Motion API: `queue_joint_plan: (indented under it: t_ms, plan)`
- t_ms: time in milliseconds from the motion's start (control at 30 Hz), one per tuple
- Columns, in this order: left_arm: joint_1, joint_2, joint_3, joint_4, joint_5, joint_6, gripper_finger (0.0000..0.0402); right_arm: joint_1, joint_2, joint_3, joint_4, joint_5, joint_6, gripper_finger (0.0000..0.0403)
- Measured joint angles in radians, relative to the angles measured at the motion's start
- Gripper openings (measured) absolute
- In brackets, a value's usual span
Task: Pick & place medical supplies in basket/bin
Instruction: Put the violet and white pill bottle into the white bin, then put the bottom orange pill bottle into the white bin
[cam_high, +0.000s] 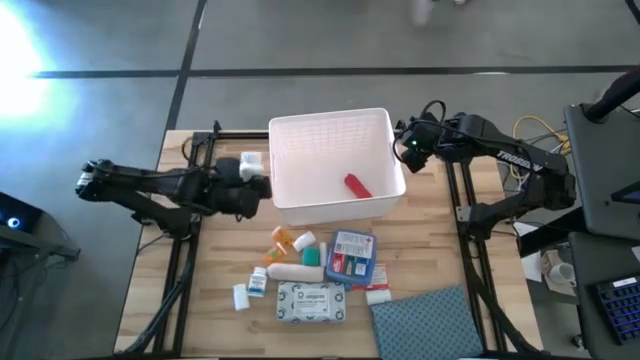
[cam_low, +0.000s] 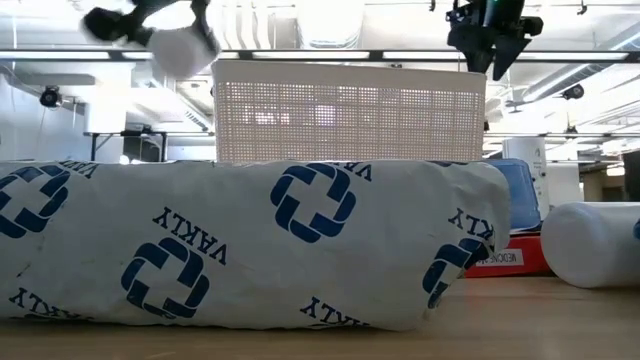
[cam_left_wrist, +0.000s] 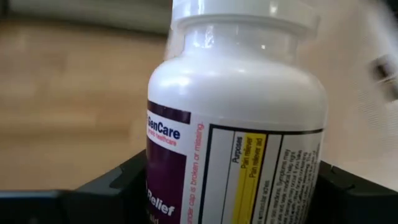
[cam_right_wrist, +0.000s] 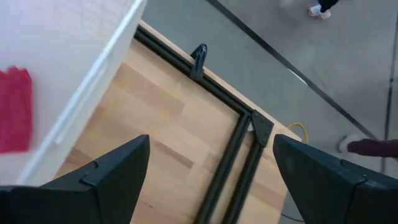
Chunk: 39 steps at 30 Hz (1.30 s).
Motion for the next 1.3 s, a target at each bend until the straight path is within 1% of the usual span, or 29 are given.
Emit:
queue_joint_plan:
  t_ms: [67,100,133,167,200,233,267,300,333,367,433,467,567,633,700,767,833,1000,1167,1300]
  plan:
    - [0.001,0.043,0.077,0.038,-0.134,0.138,0.0254,0.0,0.0,0.0,0.023,0.0,0.009,0.0329]
    - [0.007,0.066,0.108,0.086,-0.205,0.241,0.0254,0.0,0.0,0.0,0.035,-0.001,0.012,0.0329]
    - [0.024,0.09,0.135,0.149,-0.245,0.359,0.0254,0.0,0.0,0.0,0.047,-0.006,0.015,0.0329]
    - [0.048,0.116,0.155,0.229,-0.248,0.5,0.0255,0.0,0.0,0.0,0.06,-0.017,0.015,0.0329]
    - [0.079,0.142,0.169,0.31,-0.2,0.649,0.0255,0.0,0.0,0.0,0.072,-0.023,0.016,0.0329]
    - [0.117,0.165,0.176,0.385,-0.112,0.768,0.0255,0.0,0.0,0.0,0.081,-0.024,0.017,0.0329]
    - [0.158,0.192,0.178,0.453,-0.002,0.853,0.0255,0.0,-0.001,0.0,0.085,-0.024,0.019,0.0329]
    - [0.197,0.222,0.178,0.501,0.093,0.902,0.0255,0.0,-0.002,0.0,0.085,-0.024,0.019,0.0329]
    - [0.233,0.248,0.179,0.535,0.16,0.932,0.0255,0.0,-0.003,0.0,0.085,-0.024,0.019,0.0329]
    - [0.265,0.275,0.178,0.561,0.198,0.955,0.0255,0.0,-0.006,0.0,0.083,-0.026,0.022,0.0329]
    - [0.315,0.313,0.176,0.596,0.232,0.968,0.0255,0.004,-0.012,0.0,0.07,-0.034,0.039,0.0329]
    - [0.335,0.324,0.175,0.615,0.268,0.971,0.0255,0.006,-0.017,0.0,0.066,-0.042,0.046,0.0329]
    - [0.379,0.335,0.177,0.674,0.461,1.04,0.0255,0.017,-0.037,0.0,0.063,-0.05,0.061,0.0329]
    - [0.384,0.336,0.171,0.718,0.582,1.112,0.0255,0.028,-0.051,0.0,0.066,-0.048,0.056,0.0329]
    - [0.393,0.335,0.155,0.757,0.663,1.162,0.0258,0.036,-0.064,0.0,0.069,-0.05,0.039,0.0329]
    - [0.414,0.334,0.149,0.773,0.742,1.169,0.0262,0.042,-0.078,0.0,0.07,-0.064,0.02,0.0329]
    - [0.433,0.332,0.148,0.753,0.753,1.164,0.0268,0.045,-0.089,0.0,0.071,-0.091,-0.004,0.0329]
    - [0.431,0.327,0.147,0.654,0.668,1.159,0.029,0.045,-0.095,0.0,0.08,-0.107,-0.019,0.0329]
    - [0.433,0.313,0.165,0.587,0.641,1.139,0.0328,0.045,-0.085,0.0,0.105,-0.12,-0.023,0.0329]
    - [0.419,0.282,0.184,0.526,0.642,1.152,0.0345,0.045,-0.075,0.0,0.109,-0.145,-0.026,0.0329]
